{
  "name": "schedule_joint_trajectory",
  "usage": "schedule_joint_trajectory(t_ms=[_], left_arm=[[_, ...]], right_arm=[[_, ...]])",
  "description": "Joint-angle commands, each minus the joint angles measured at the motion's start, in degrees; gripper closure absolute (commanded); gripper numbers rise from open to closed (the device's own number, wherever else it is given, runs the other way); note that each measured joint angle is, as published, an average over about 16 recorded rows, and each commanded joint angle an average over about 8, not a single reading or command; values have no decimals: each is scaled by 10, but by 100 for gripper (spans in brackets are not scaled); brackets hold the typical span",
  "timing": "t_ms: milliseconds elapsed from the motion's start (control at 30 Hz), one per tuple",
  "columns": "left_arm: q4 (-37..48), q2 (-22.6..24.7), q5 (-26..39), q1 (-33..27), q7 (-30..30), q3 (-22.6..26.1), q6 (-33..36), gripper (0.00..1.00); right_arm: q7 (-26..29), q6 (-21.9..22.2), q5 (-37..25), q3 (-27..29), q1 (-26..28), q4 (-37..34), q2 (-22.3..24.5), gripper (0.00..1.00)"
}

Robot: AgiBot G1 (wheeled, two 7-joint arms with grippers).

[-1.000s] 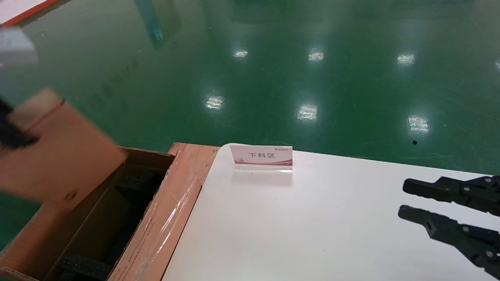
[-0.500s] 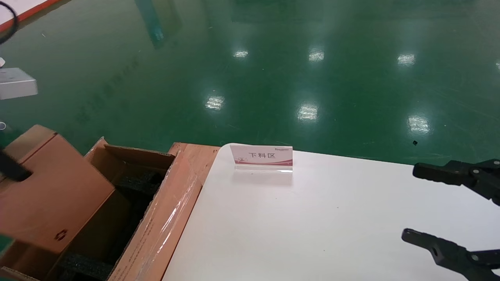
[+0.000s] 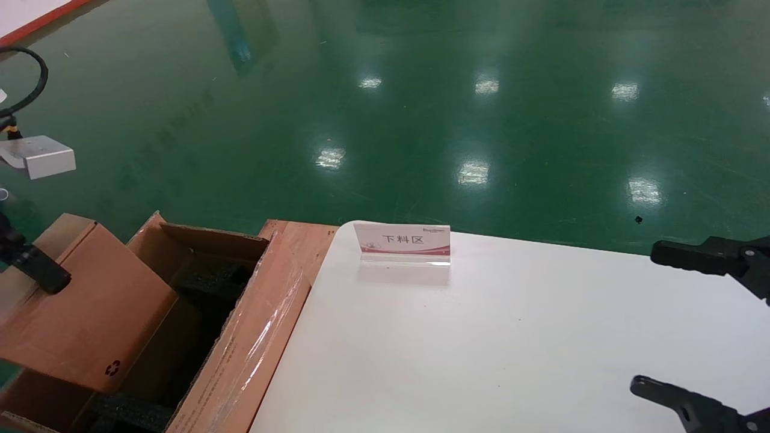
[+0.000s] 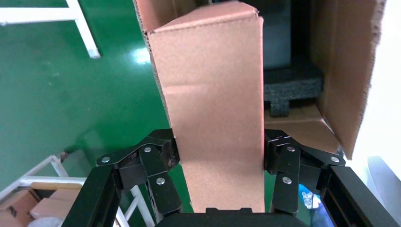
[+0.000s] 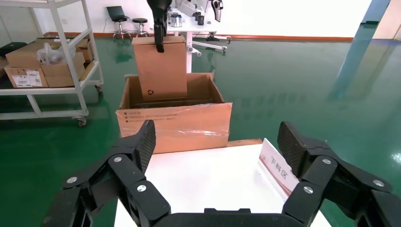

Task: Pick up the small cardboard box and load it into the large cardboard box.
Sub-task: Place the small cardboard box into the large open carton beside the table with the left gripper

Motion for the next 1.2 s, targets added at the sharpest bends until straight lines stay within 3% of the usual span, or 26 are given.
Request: schedule_joint_trajectory(t_ms=[33, 500, 1200], left_arm=[[-2, -4, 2, 9, -10, 0, -11, 100], [-11, -21, 13, 73, -40, 4, -63, 100], [-12, -13, 47, 111, -59, 5, -122, 100]], right_arm=[[0, 0, 0, 0, 0, 0, 0, 0], [0, 0, 0, -1, 0, 0, 0, 0], [-1, 1, 1, -1, 0, 0, 1, 0]])
